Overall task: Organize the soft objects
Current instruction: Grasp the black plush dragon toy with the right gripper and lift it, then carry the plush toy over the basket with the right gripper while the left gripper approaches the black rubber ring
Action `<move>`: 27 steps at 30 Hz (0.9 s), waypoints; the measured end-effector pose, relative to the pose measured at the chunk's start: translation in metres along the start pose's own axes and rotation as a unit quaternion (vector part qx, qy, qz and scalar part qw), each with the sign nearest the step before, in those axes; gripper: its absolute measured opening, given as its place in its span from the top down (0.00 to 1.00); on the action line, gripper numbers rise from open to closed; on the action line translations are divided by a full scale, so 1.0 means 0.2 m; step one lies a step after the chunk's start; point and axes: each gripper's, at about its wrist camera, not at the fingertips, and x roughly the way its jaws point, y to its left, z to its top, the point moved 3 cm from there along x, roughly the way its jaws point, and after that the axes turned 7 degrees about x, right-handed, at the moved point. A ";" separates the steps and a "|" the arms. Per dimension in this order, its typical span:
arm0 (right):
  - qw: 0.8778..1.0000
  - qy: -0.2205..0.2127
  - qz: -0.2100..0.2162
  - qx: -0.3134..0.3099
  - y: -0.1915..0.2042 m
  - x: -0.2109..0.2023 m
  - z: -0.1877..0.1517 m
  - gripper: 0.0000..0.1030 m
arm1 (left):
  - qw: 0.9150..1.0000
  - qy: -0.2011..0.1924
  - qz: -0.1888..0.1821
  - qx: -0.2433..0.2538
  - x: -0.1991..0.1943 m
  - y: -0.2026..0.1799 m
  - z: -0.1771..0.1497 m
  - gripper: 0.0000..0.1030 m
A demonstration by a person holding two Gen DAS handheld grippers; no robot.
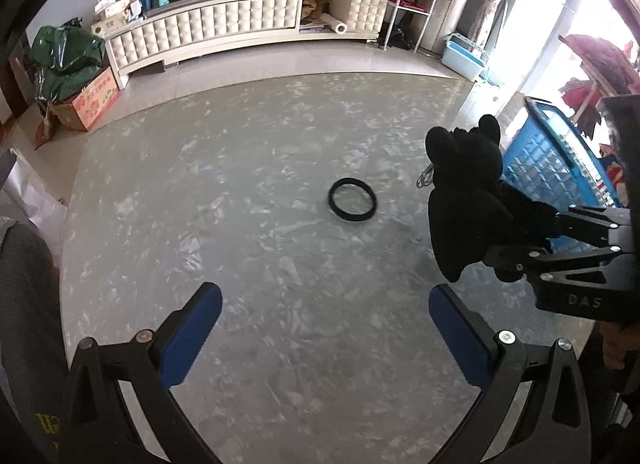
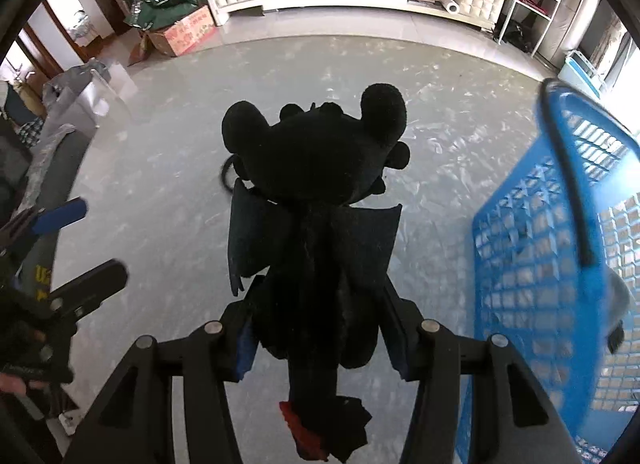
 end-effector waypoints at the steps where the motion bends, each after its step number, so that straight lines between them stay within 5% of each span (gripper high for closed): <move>1: 1.000 -0.003 0.001 -0.002 0.00 -0.03 -0.01 0.52 | 1.000 -0.001 0.000 0.004 -0.02 -0.02 0.00 0.00; 13: 0.998 -0.043 0.026 -0.035 -0.10 -0.43 -0.12 0.52 | 0.999 -0.023 0.000 0.033 -0.20 -0.15 0.03 0.00; 27: 0.997 -0.069 0.015 -0.012 -0.40 -0.58 -0.14 0.52 | 0.998 -0.003 -0.008 0.057 -0.05 -0.19 0.15 0.00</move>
